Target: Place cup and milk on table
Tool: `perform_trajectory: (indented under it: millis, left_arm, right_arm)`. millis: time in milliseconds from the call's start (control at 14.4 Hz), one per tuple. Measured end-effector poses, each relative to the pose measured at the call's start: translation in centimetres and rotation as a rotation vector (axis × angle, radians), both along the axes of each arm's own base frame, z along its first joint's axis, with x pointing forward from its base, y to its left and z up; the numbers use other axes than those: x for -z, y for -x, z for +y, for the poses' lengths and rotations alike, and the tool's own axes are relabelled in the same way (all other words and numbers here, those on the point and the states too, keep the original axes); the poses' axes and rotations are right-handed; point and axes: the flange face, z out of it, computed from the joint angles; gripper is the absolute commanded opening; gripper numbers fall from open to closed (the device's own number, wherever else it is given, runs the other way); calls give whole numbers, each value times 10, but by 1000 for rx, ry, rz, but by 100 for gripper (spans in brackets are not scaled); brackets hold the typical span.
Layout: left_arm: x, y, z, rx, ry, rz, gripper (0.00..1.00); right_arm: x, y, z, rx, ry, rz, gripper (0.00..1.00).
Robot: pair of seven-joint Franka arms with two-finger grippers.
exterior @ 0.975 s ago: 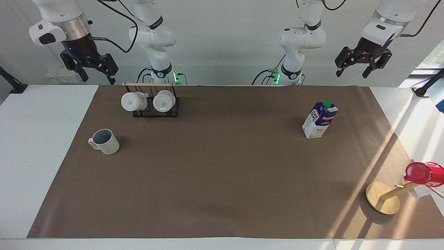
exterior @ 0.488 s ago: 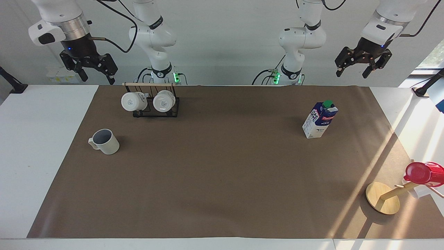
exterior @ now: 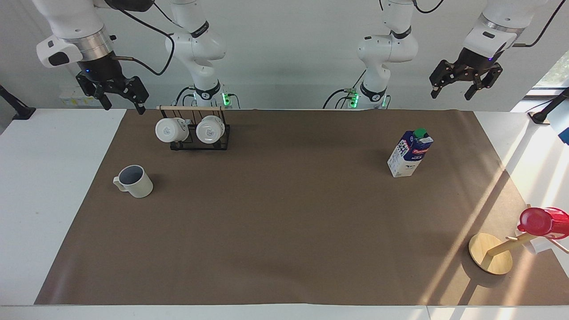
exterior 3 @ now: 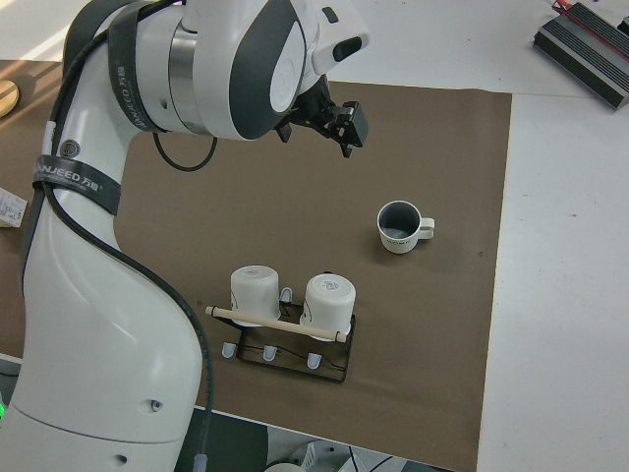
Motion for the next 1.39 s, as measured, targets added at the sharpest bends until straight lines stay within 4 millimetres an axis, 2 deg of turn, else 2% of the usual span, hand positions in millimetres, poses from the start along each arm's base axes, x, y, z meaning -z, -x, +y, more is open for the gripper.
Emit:
perform_trajectory:
  millis: [139, 348, 557, 836, 1045, 1393]
  left_arm:
    - [0, 0, 0, 0, 0, 0, 100]
    - [0, 0, 0, 0, 0, 0, 100]
    - [0, 0, 0, 0, 0, 0, 100]
    - [0, 0, 0, 0, 0, 0, 100]
    - [0, 0, 0, 0, 0, 0, 100]
    - [0, 0, 0, 0, 0, 0, 100]
  right_arm:
    - [10, -2, -3, 1, 0, -2, 100]
    - [33, -2, -24, -6, 0, 15, 100]
    - [68, -3, -42, -11, -1, 25, 100]
    - [120, -4, -47, -4, -2, 30, 100]
    - [156, -2, -60, -6, -1, 24, 100]
    - [192, -2, -80, -13, -5, 41, 100]
